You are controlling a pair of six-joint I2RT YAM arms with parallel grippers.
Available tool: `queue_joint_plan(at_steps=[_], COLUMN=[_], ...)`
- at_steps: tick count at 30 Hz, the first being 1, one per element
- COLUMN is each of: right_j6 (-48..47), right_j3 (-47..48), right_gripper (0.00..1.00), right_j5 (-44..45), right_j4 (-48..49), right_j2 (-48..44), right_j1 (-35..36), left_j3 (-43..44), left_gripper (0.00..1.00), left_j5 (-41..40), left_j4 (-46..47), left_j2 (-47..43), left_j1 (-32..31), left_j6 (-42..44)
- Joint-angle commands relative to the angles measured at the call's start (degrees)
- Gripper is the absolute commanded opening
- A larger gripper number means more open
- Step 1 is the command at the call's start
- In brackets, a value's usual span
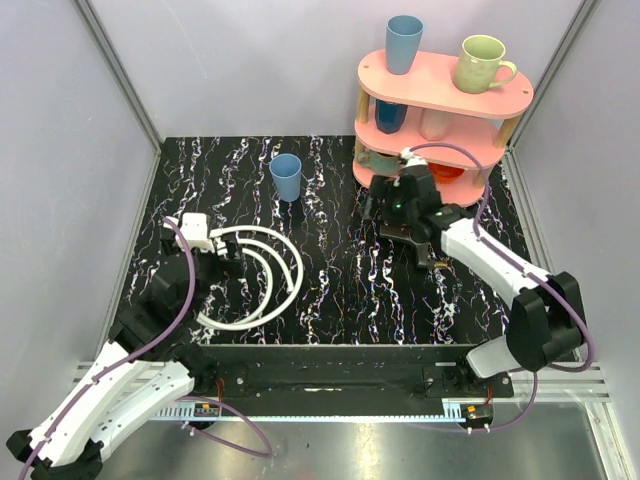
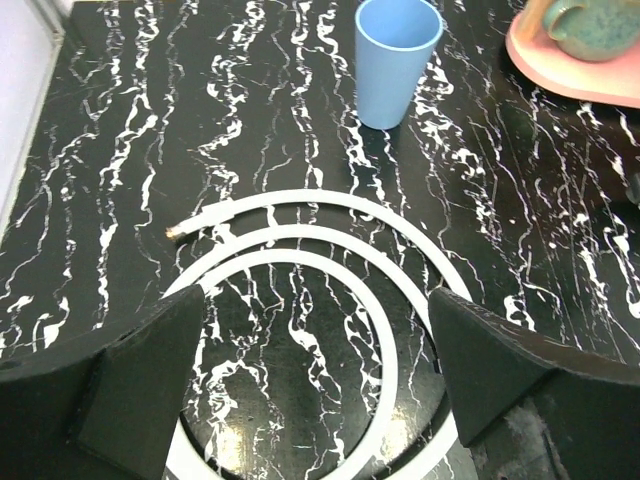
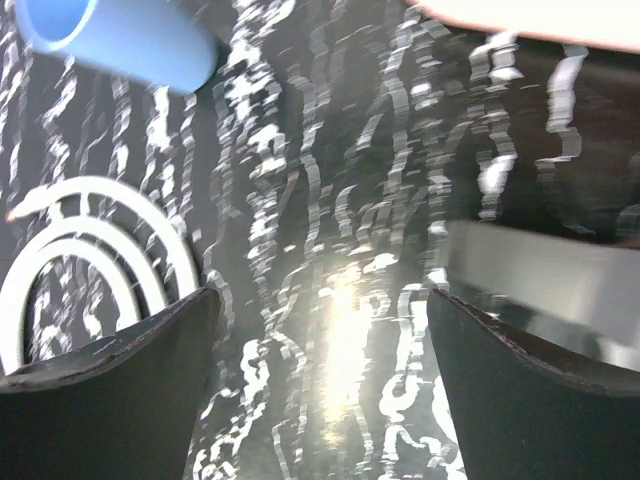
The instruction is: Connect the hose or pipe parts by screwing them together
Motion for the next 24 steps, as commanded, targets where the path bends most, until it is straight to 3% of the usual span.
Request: queue_joint_plan(at_steps=[1,5,12,17,24], right_j6=[3.18,4.68,6.26,7.40,8.37], right_j3=[3.07,6.60,7.75,7.13,8.98], right_gripper=[0.93,0.89,0.81,0.70,0.69], right_j5=[-1.32,-2.03,-2.29,-1.94,-2.47], right_j4=[4.53,4.87,5.75,6.46,7.25], right_j2=[4.54,13.23,19.41,22.48,26.44], right_j1=[8.16,14.84,22.22,25.22,27.34], left_j3=[2.65,2.48,2.48,2.65,2.48], left_gripper=[0.99,0.99,0.99,0.99,0.99], left_j5=[-4.85,-5.38,-5.73,-4.94,-4.85], left_j4=[1.23,1.14,1.14,1.05,1.06], left_j2=[-1.32,-1.59,-1.06,-0.71,-0.71], left_j1=[1.74,2.36,2.36,2.54,2.54], left_j6=[-0.31,-0.67,-0.67,-0.58,-0.58])
